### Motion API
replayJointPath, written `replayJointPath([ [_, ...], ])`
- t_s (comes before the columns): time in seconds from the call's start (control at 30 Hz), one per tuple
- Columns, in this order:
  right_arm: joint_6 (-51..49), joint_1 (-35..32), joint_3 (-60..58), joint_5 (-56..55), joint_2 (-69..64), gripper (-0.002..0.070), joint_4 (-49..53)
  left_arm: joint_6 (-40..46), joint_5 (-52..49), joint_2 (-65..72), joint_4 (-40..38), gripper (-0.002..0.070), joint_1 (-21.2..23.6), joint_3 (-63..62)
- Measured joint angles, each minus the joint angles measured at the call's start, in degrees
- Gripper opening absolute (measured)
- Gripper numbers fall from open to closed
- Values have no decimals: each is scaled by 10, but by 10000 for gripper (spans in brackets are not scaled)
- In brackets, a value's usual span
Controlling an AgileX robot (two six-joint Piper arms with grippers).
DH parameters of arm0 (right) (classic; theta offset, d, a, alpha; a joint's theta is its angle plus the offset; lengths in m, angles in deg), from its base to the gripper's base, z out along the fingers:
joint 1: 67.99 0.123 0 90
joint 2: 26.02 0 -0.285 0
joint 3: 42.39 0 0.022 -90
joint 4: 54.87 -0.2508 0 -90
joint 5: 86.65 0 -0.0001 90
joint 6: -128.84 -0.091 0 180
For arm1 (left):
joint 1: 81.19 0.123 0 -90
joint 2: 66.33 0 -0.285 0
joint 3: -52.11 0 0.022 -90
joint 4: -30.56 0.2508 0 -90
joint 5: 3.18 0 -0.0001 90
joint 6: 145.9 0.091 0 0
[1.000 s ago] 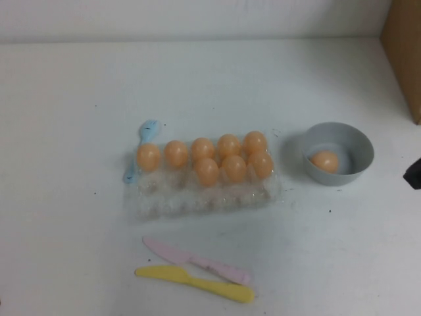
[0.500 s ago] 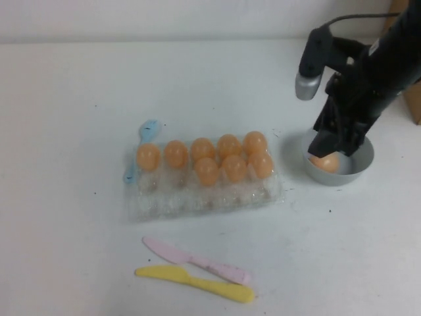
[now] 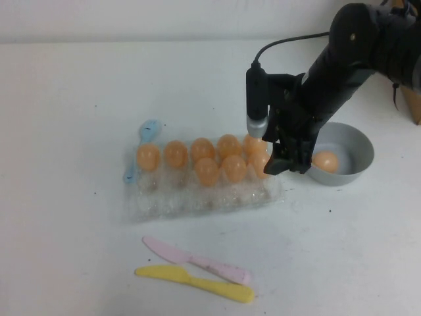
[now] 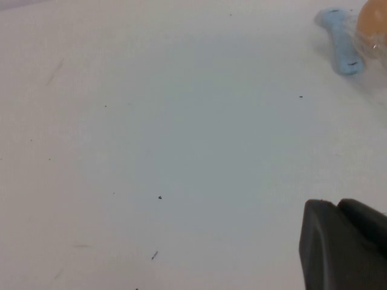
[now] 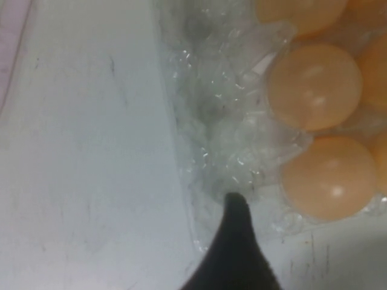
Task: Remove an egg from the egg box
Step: Pick up the egg from the plastic box
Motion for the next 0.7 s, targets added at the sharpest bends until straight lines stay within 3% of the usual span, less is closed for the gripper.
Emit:
replayJointPath([
  [0.7,2,5,35,5,-22,452,46,0,0,0,2,-5,0,0],
])
